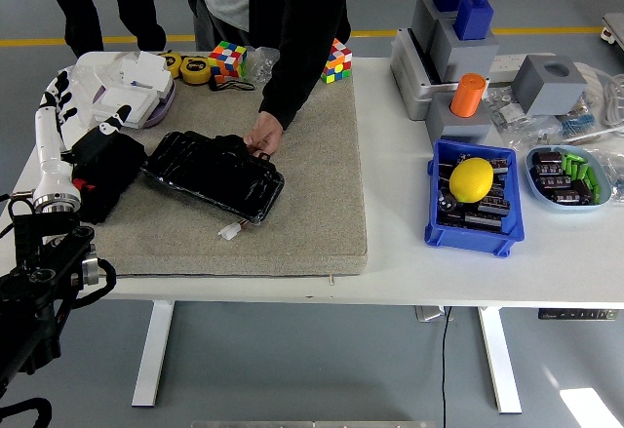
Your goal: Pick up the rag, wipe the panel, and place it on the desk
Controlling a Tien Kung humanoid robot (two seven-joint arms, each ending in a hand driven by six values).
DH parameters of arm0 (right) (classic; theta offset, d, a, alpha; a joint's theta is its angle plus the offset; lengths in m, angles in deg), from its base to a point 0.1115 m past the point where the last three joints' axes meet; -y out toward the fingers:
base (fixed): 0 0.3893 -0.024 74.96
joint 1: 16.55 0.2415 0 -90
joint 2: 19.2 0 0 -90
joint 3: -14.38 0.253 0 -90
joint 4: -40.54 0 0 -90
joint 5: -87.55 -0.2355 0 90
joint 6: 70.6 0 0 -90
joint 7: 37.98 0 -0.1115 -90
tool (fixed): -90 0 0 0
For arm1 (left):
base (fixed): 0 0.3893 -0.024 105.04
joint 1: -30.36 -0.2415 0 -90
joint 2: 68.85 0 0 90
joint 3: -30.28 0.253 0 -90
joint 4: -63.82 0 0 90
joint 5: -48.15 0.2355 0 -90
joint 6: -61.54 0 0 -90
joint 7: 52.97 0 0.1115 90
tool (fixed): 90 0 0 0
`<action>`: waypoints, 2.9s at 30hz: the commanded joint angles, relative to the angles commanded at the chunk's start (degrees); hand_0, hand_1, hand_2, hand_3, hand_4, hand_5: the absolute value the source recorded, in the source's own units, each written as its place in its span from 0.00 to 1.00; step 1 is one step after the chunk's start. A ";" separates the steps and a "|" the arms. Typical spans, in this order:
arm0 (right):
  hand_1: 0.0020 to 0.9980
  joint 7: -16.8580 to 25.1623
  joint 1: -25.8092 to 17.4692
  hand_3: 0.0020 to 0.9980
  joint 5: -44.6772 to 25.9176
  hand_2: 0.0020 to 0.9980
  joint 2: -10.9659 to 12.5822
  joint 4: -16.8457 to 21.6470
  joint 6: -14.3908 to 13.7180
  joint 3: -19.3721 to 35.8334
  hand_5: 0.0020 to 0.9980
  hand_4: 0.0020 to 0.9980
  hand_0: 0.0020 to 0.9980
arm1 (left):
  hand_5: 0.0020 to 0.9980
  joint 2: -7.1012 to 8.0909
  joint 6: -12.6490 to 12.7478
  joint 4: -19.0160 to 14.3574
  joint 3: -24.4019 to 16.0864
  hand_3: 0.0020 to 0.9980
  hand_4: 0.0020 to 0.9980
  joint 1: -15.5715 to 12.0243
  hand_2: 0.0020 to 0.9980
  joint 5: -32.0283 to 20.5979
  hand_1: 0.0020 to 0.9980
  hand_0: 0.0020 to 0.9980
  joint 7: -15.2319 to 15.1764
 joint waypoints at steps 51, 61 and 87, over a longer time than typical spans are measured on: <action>0.56 -0.69 0.37 0.52 3.77 0.49 -0.29 -1.82 -0.94 3.98 0.36 0.88 0.53 | 0.20 -2.34 -8.93 -15.79 -17.51 0.57 0.82 -10.10 0.54 -2.08 0.54 0.44 6.22; 0.56 -0.69 0.58 0.52 3.58 0.49 -0.39 -1.74 -0.99 3.75 0.36 0.88 0.53 | 0.20 -2.41 -9.46 -17.21 -17.80 0.58 0.82 -10.49 0.54 -2.07 0.54 0.44 6.85; 0.56 -0.71 0.39 0.52 3.83 0.49 -0.32 -1.78 -1.13 4.31 0.36 0.87 0.53 | 0.20 -3.16 -8.99 -18.73 -18.15 0.57 0.81 -11.80 0.54 -2.16 0.54 0.44 7.00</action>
